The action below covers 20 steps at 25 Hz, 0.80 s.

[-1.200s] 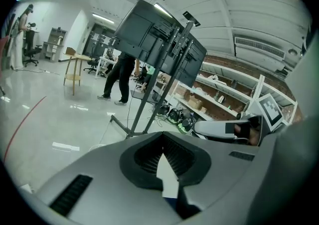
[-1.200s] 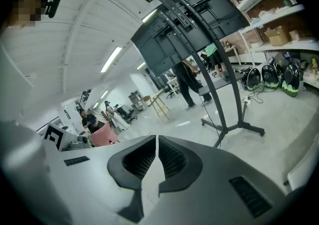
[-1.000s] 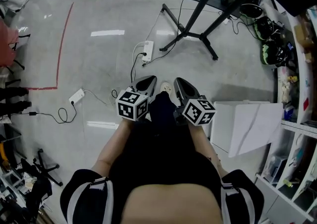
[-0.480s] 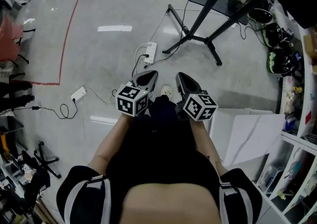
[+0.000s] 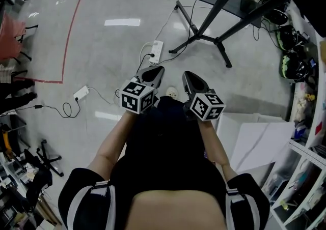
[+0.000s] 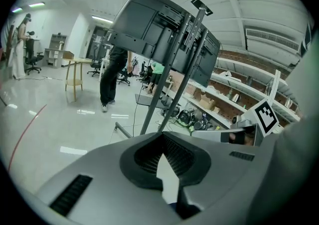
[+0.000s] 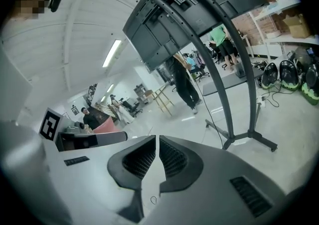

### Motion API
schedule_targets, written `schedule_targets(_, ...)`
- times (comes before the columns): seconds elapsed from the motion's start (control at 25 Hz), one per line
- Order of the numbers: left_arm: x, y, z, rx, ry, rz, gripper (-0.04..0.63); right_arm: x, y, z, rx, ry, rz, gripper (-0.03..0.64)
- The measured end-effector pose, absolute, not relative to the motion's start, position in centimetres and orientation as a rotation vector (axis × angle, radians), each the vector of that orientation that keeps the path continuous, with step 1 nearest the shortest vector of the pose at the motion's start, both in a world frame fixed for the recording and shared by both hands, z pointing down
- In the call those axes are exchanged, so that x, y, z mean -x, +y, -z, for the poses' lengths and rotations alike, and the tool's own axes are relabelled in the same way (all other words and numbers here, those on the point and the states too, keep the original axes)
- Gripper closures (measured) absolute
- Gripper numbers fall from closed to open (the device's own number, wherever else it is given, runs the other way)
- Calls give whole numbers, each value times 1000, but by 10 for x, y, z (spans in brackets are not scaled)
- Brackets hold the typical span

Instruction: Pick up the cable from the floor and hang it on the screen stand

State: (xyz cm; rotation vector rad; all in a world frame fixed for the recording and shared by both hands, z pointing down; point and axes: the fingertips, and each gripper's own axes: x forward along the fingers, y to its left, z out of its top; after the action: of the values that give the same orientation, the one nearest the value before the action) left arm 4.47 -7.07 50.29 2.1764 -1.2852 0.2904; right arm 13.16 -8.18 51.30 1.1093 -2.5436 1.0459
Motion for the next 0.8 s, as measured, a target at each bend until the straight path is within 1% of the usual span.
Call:
schedule_targets(0.32,-24,-113,-528,-2170,-1352,-289,588,-113,-121,-548,-932,-2511,-931,591)
schedule_targets(0.56,5,-145,-544,-2148,-1398,-298,588,-81,-146,-572,-818,-2504,-785,591)
schedule_targets(0.8,35,-164,-566,-2168,-1408,-302,588,-48,-147,-610,-656,-2449,-673,591)
